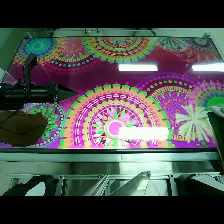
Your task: Fold the shirts.
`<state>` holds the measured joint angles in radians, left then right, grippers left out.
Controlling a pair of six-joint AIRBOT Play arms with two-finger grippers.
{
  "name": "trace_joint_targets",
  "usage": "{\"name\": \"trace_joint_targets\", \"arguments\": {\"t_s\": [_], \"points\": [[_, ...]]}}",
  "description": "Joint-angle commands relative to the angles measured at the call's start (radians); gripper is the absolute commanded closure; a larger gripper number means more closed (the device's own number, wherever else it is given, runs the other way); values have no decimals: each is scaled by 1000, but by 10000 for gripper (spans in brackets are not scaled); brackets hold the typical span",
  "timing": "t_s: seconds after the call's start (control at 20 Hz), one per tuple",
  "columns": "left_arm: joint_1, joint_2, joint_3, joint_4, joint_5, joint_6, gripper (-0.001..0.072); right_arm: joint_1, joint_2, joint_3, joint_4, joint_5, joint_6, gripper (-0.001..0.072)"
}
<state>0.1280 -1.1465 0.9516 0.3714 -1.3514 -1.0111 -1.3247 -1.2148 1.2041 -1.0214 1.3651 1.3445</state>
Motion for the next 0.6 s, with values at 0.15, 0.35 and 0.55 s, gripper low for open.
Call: {"name": "trace_joint_targets", "arguments": {"t_s": [0.15, 0.35, 0.55], "points": [[-1, 1, 0, -7, -16, 0, 694, 400, 51, -7, 252, 12, -69, 693], [-1, 1, 0, -6, -47, -3, 688, 872, 51, -72, 306, 4, -120, 694], [-7, 1, 0, -1, -172, -19, 689, 1276, 81, -119, 370, -34, -194, 694]]}}
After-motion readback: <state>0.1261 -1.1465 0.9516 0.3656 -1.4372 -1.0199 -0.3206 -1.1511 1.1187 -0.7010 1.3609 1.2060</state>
